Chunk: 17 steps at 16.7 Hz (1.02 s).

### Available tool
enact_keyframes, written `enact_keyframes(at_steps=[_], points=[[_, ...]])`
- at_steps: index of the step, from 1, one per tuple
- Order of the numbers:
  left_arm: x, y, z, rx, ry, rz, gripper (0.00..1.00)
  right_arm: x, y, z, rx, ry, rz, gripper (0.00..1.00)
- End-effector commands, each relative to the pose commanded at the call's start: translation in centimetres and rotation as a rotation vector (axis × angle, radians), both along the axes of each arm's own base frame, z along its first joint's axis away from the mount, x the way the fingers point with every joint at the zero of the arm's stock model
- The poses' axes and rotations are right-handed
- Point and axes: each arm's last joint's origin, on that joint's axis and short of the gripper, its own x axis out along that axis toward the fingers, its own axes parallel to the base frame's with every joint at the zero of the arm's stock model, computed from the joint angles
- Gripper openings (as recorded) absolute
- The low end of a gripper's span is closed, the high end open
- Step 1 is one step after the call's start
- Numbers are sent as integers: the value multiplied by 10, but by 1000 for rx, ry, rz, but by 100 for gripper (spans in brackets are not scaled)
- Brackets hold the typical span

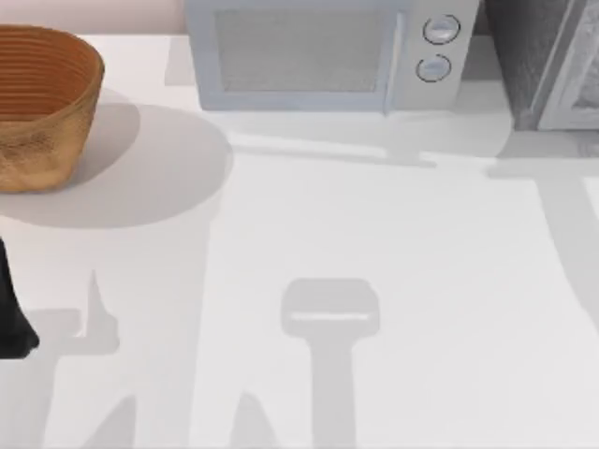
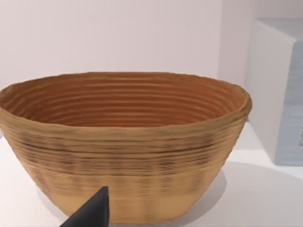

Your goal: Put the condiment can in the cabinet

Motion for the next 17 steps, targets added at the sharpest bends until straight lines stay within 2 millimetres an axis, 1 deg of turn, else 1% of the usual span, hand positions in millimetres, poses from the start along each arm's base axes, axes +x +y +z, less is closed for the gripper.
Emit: enact_keyframes(at_steps=[2,3,5,7,9,14,16,17], points=[[0,0,0,0,0,0,100,20,6,22,7,6,-2,0],[0,0,0,0,0,0,100,32,9,30,7,16,-5,0],[0,0,0,0,0,0,100,51,15,40,5,36,-9,0],[0,0,0,0,0,0,100,66,20,44,0,56,-5,0],[0,0,0,0,0,0,100,73,24,44,-4,69,0,0],[0,0,0,0,0,0,100,75,23,44,-2,70,-2,0],[0,0,0,0,0,0,100,84,23,46,-2,66,-2,0],[0,0,0,0,0,0,100,94,23,47,-2,64,-3,0]])
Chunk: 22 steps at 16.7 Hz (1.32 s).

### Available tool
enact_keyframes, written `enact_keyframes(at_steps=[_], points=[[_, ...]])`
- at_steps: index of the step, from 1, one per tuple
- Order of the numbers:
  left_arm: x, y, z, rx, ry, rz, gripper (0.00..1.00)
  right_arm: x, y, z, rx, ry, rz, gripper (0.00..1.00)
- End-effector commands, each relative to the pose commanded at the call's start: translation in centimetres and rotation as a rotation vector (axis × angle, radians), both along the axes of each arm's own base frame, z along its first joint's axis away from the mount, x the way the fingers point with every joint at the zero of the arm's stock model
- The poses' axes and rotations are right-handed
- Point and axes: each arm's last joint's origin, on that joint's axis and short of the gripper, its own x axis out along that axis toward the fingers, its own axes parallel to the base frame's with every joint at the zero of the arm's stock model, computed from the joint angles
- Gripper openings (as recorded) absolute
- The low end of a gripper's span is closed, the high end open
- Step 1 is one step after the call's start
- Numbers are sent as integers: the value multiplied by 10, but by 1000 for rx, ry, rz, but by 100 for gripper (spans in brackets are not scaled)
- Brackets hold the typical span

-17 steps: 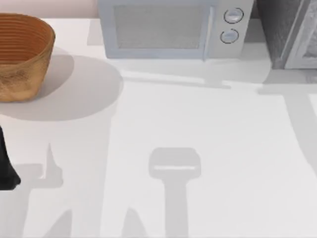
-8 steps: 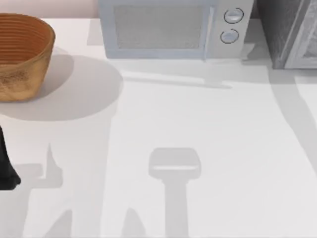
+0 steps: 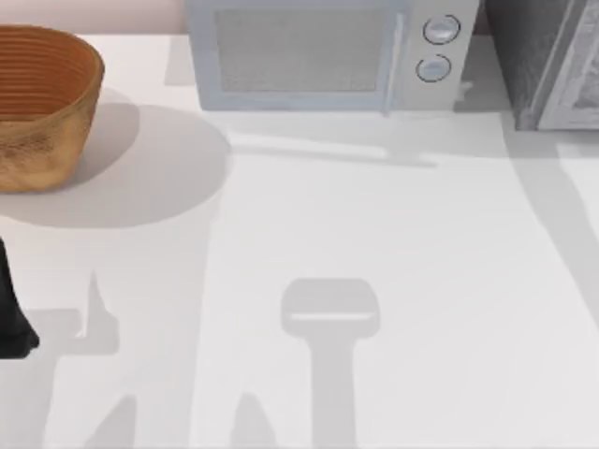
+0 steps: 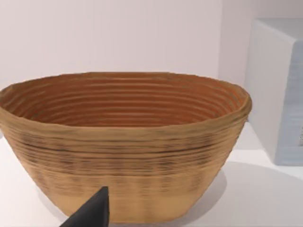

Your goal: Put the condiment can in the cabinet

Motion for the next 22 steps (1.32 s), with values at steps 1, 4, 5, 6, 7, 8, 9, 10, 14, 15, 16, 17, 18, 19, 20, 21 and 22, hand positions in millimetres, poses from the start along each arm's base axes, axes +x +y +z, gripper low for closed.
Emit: enact_keyframes(at_steps=[1,4,5,6,7,8,9,10,14,15,16,17,18,19,20,21,22], points=[[0,0,0,0,0,0,100,13,1,0,-1,0,-1,0],[0,0,0,0,0,0,100,67,4,-8,-4,19,-2,0],[0,0,0,0,0,0,100,85,5,-13,-4,25,-1,0],[0,0,0,0,0,0,100,100,5,-18,-4,30,-1,0],[0,0,0,0,0,0,100,112,4,-21,-3,28,0,0],[0,0,0,0,0,0,100,120,3,-22,-1,21,0,0],[0,0,0,0,0,0,100,126,1,-23,-1,14,0,0],[0,0,0,0,0,0,100,129,-1,-24,0,8,0,0],[0,0,0,0,0,0,100,130,-1,-24,0,7,0,0],[0,0,0,0,0,0,100,130,-1,-24,0,7,0,8],[0,0,0,0,0,0,100,130,-1,-24,0,7,0,15],[0,0,0,0,0,0,100,130,-1,-24,0,7,0,23],[0,0,0,0,0,0,100,130,-1,-24,0,7,0,30],[0,0,0,0,0,0,100,130,-1,-24,0,7,0,38],[0,0,0,0,0,0,100,130,-1,-24,0,7,0,45],[0,0,0,0,0,0,100,130,-1,-24,0,7,0,53],[0,0,0,0,0,0,100,130,-1,-24,0,7,0,60]])
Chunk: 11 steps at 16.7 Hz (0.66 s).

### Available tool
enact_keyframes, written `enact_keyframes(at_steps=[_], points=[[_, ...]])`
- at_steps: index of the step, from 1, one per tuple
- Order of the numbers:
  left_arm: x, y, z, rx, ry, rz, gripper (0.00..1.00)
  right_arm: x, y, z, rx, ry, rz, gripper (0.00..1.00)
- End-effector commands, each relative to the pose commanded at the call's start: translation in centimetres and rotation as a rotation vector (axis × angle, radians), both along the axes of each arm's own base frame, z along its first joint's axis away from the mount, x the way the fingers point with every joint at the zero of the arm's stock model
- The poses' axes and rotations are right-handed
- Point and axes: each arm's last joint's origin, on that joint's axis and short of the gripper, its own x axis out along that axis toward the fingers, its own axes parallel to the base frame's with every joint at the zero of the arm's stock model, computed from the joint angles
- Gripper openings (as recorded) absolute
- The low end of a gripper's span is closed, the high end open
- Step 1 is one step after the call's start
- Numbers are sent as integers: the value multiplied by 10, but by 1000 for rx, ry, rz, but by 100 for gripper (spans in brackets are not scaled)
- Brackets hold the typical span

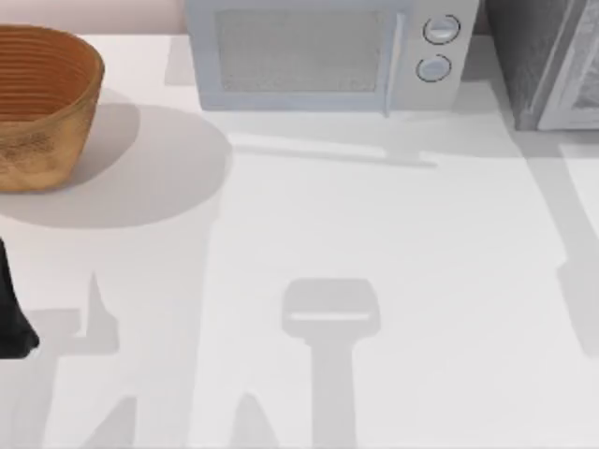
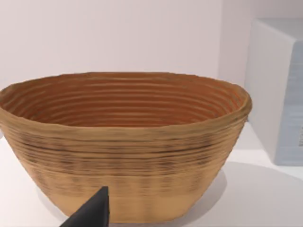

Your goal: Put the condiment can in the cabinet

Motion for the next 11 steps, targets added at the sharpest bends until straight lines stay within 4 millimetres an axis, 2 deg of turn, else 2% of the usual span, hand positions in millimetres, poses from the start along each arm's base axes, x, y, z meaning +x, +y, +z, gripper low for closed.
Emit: enact_keyframes(at_steps=[5,11], points=[[0,0,0,0,0,0,100,0,0,0,0,0,0,98],[0,0,0,0,0,0,100,0,0,0,0,0,0,100]])
